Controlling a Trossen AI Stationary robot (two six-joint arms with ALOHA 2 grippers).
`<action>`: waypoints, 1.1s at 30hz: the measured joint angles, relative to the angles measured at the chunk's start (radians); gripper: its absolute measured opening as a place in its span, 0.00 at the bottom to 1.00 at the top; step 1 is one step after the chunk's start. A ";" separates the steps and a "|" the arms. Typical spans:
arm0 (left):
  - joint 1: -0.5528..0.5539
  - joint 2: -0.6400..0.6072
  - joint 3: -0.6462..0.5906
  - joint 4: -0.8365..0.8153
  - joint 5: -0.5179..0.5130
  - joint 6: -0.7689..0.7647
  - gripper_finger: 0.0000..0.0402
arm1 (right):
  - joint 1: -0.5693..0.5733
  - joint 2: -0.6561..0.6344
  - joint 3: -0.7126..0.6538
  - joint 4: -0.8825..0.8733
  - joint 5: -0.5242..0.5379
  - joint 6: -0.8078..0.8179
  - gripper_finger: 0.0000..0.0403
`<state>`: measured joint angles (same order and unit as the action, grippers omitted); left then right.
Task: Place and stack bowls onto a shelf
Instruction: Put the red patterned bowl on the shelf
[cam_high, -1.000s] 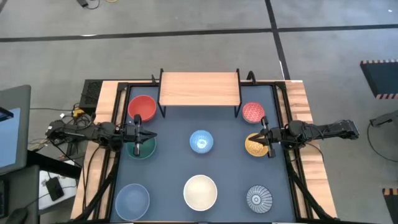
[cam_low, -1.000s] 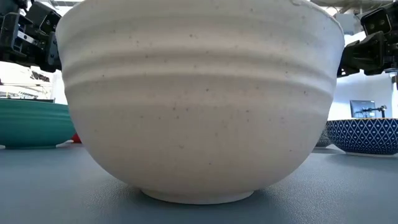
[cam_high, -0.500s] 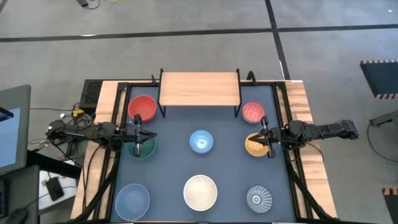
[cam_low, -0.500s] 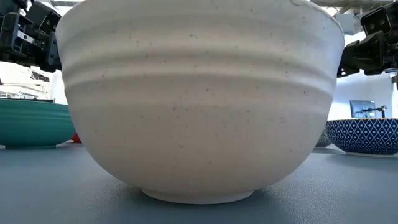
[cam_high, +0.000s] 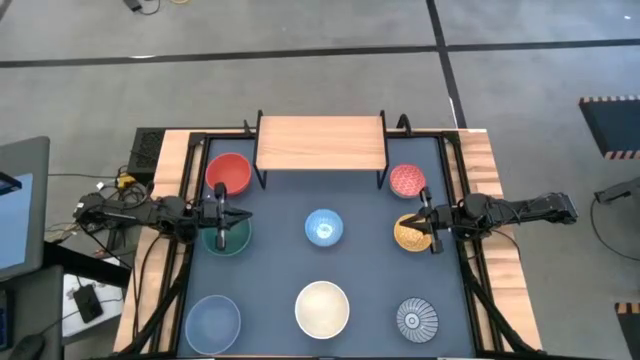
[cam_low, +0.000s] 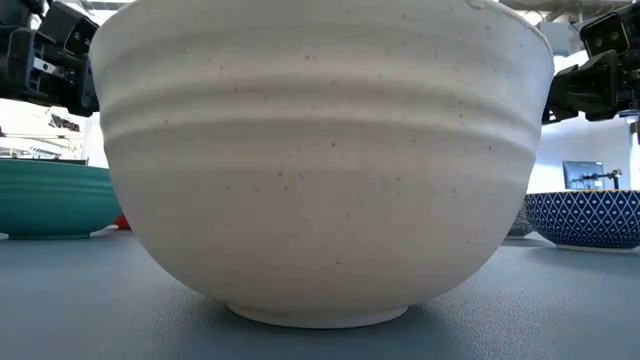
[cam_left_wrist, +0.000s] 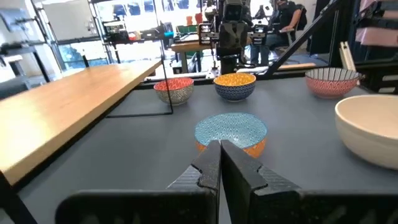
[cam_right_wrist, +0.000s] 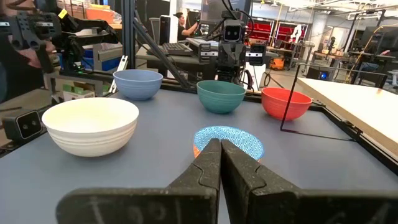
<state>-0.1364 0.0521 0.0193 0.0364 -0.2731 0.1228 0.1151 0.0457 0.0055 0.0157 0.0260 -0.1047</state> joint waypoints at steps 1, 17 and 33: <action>0.000 0.000 0.000 0.000 -0.001 0.024 0.00 | 0.000 0.000 0.000 0.000 0.000 0.000 0.08; 0.000 0.000 -0.001 0.209 -0.029 0.590 0.00 | 0.000 0.000 0.000 0.000 0.000 0.000 0.08; -0.002 0.038 0.000 0.271 -0.308 -0.870 0.00 | 0.000 0.000 0.000 0.089 0.007 0.000 0.08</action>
<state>-0.1382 0.0897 0.0189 0.3079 -0.5807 -0.7477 0.1150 0.0457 0.0052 0.1050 0.0334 -0.1046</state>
